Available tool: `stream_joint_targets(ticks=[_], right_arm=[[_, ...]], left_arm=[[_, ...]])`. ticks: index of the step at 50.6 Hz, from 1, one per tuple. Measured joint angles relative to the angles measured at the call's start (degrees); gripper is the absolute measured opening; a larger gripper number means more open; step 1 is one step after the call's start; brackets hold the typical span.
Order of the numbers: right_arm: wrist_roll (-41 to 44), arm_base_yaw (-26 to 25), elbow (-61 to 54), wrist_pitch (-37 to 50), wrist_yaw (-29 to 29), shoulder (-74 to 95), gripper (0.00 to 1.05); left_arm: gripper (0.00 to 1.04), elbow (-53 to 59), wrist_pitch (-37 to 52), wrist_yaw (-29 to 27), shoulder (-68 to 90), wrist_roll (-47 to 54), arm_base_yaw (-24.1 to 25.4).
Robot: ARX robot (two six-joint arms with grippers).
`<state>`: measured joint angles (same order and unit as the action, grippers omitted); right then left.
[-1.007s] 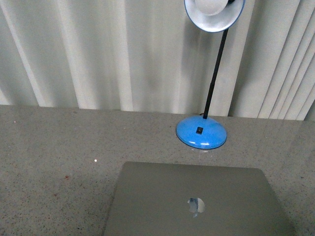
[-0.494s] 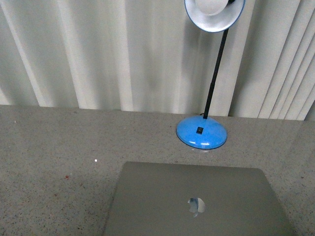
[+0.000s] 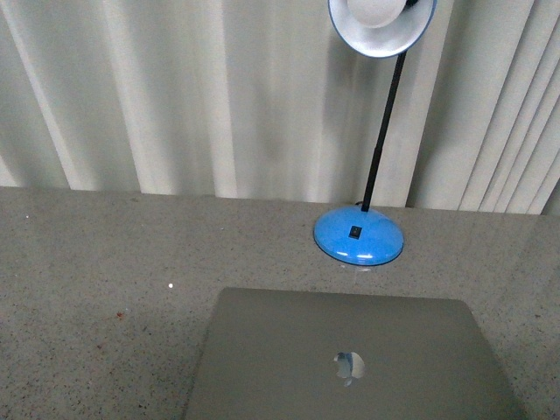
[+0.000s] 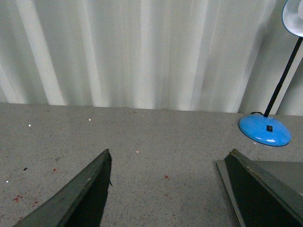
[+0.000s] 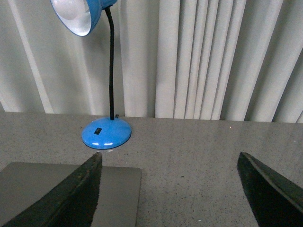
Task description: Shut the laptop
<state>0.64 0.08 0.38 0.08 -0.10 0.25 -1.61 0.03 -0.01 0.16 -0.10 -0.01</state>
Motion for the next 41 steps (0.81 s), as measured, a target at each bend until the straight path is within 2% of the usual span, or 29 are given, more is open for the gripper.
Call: stream_joint_targets(ticks=[3,5,7,41], right_arm=[[0.0,0.0,0.0,0.0,0.0,0.0,0.99],[0.0,0.0,0.0,0.0,0.0,0.0,0.98],[0.0,0.0,0.0,0.0,0.0,0.0,0.97],[0.0,0.0,0.0,0.0,0.0,0.0,0.97]], left_arm=[[0.92,0.0,0.0,0.0,0.0,0.0,0.0],[1.0,0.0,0.0,0.0,0.0,0.0,0.0],[0.97,0.0,0.0,0.0,0.0,0.0,0.0],[0.98,0.0,0.0,0.0,0.0,0.0,0.0]])
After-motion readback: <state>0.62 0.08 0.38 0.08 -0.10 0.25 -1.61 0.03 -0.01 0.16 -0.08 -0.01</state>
